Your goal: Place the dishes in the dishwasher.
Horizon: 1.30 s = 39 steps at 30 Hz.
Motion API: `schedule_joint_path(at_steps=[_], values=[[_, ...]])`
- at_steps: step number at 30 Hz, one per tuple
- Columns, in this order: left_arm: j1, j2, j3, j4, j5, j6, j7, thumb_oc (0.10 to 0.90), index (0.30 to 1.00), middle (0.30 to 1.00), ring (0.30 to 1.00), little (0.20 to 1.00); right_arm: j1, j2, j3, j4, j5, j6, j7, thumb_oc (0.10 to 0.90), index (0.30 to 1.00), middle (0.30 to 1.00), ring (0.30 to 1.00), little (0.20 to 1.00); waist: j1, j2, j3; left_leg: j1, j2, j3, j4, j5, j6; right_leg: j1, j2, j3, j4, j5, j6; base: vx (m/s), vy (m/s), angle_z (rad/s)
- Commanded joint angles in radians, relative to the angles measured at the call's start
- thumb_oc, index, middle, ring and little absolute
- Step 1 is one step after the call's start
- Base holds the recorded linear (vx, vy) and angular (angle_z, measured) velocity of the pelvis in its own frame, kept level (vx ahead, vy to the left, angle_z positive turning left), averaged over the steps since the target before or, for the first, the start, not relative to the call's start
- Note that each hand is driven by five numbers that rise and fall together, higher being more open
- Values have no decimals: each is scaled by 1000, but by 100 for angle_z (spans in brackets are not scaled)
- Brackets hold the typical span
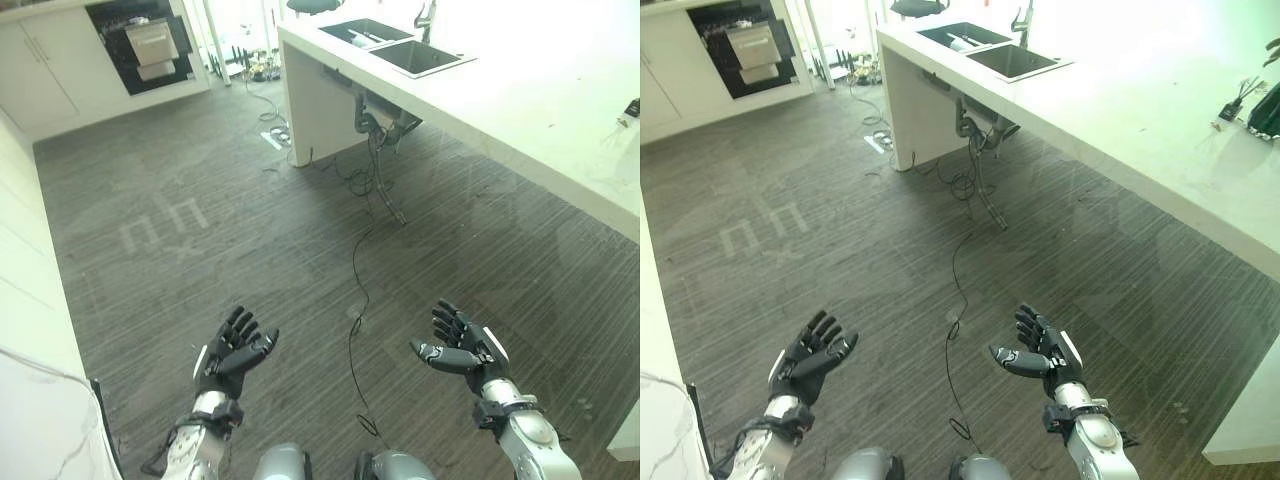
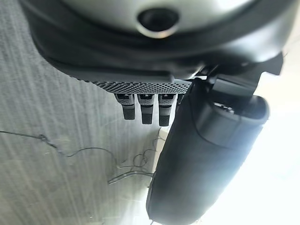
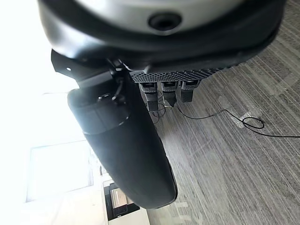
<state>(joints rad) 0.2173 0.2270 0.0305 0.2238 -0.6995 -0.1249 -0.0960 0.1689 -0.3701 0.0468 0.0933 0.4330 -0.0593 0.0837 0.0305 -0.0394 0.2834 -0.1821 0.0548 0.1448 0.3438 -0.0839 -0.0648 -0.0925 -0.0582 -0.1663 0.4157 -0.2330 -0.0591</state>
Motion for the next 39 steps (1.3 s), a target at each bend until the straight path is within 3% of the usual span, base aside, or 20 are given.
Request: schedule_joint_path(at_steps=[1,2,5,10,11,12,14,17,18,20,22,23,24,26,28,29,32,35,37,39], values=[[-6,57,22,-114,11,-112,-21,800,900,900,900,900,-27,-27,-29,-141,-4,-105,59,800,900,900,900,900,1,53,-87,-90,99,-21,-44,51,-44,98,44,9,-116,-26,95,314,266,4],[-1,58,24,-111,6,-120,-27,800,900,900,900,900,-18,-37,-29,-140,-2,-119,66,800,900,900,900,900,3,63,-86,-120,105,-56,-44,83,-58,116,58,24,-116,-42,93,249,219,-6],[-9,52,22,-100,8,-136,-31,800,900,900,900,900,-28,-45,-17,-132,13,-138,65,800,900,900,900,900,5,68,-94,-144,111,-51,-44,45,-56,145,50,29,-116,-68,98,271,260,-20],[-49,79,24,-105,-1,-107,-7,800,900,900,900,900,-21,-30,-19,-169,50,-119,77,800,900,900,900,900,15,50,-134,-100,73,-34,-44,-19,-8,203,-24,6,-116,-79,155,251,241,-28],[-87,98,12,-101,19,-88,-16,800,900,900,900,900,-42,-12,3,-173,38,-135,45,800,900,900,900,900,23,39,-146,-91,56,-42,-44,-32,12,219,-60,-30,-116,-56,177,300,288,-25],[-112,115,6,-100,46,-79,-36,800,900,900,900,900,-70,5,15,-173,39,-144,9,800,900,900,900,900,27,31,-152,-73,12,-70,-44,-48,45,246,-87,-56,-116,58,206,391,344,-6],[-125,122,3,-98,54,-63,-51,800,900,900,900,900,-77,24,14,-181,52,-139,0,800,900,900,900,900,20,33,-155,-42,-32,-93,-44,-70,78,263,-97,-60,-67,204,222,322,311,28],[-137,119,-2,-101,72,-55,-52,800,900,900,900,900,-80,41,28,-190,38,-133,1,800,900,900,900,900,6,57,-150,-7,-53,-101,-44,-93,103,113,-102,-29,224,277,212,163,230,13],[-140,116,-15,-105,85,-59,-33,800,900,900,900,900,-88,50,45,-174,19,-142,-1,800,900,900,900,900,-1,69,-139,20,-51,-95,-44,-104,104,34,-111,-34,278,271,192,232,185,-9],[-138,126,-19,-122,81,-40,-19,800,900,900,900,900,-89,44,51,-164,25,-147,-3,800,900,900,900,900,-2,64,-126,42,-58,-86,-44,-98,93,33,-62,-87,101,184,167,259,5,-38],[-135,132,-18,-126,69,-26,-26,800,900,900,900,900,-85,38,45,-169,36,-142,7,800,900,900,900,900,-6,61,-122,51,-57,-78,-44,-102,88,46,-37,-116,-8,175,166,230,-98,-25],[-127,140,-12,-135,69,-7,-48,800,900,900,900,900,-69,28,28,-179,43,-149,26,800,900,900,900,900,-20,43,-106,88,-67,-67,-44,-137,82,4,-39,-123,-116,162,180,287,-199,8],[-114,143,-14,-149,78,-4,-63,800,900,900,900,900,-51,17,14,-196,60,-158,37,800,900,900,900,900,-36,12,-98,102,-98,-53,-44,-153,93,-107,-84,-87,-116,199,197,393,-256,-8],[-91,144,-23,-171,79,-10,-70,800,900,900,900,900,-33,11,-3,-222,70,-159,48,800,900,900,900,900,-51,3,-94,134,-118,-60,-44,-183,104,-205,-114,-42,-116,234,215,295,-181,-9],[-77,146,-27,-184,78,-16,-67,800,900,900,900,900,-27,10,-7,-234,67,-162,56,800,900,900,900,900,-55,4,-90,156,-123,-65,-44,-200,111,-224,-121,-37,-116,266,219,378,-224,18],[-63,144,-36,-188,66,-30,-63,800,900,900,900,900,-25,-5,1,-245,51,-173,48,800,900,900,900,900,-57,1,-100,194,-124,-62,-44,-235,116,-223,-117,-41,-116,231,227,548,-357,15],[-70,138,-46,-198,48,-17,-66,800,900,900,900,900,-43,-18,7,-255,49,-164,33,800,900,900,900,900,-59,-8,-121,222,-127,-57,-44,-251,121,-209,-119,-47,-116,236,227,400,-259,27],[-67,127,-74,-224,53,-12,-66,800,900,900,900,900,-60,-45,-6,-275,36,-167,9,800,900,900,900,900,-63,3,-158,291,-108,-42,-44,-280,104,-169,-108,-71,-116,213,203,385,-227,29],[-68,119,-77,-235,35,-9,-62,800,900,900,900,900,-67,-59,-22,-283,33,-166,8,800,900,900,900,900,-66,8,-169,310,-97,-32,-44,-267,93,-154,-100,-70,-116,196,188,317,-200,13],[-71,112,-82,-252,40,-17,-63,800,900,900,900,900,-71,-84,-42,-311,9,-164,7,800,900,900,900,900,-65,11,-179,332,-81,-32,-44,-148,57,-129,-75,-61,-116,162,156,317,-227,2]])
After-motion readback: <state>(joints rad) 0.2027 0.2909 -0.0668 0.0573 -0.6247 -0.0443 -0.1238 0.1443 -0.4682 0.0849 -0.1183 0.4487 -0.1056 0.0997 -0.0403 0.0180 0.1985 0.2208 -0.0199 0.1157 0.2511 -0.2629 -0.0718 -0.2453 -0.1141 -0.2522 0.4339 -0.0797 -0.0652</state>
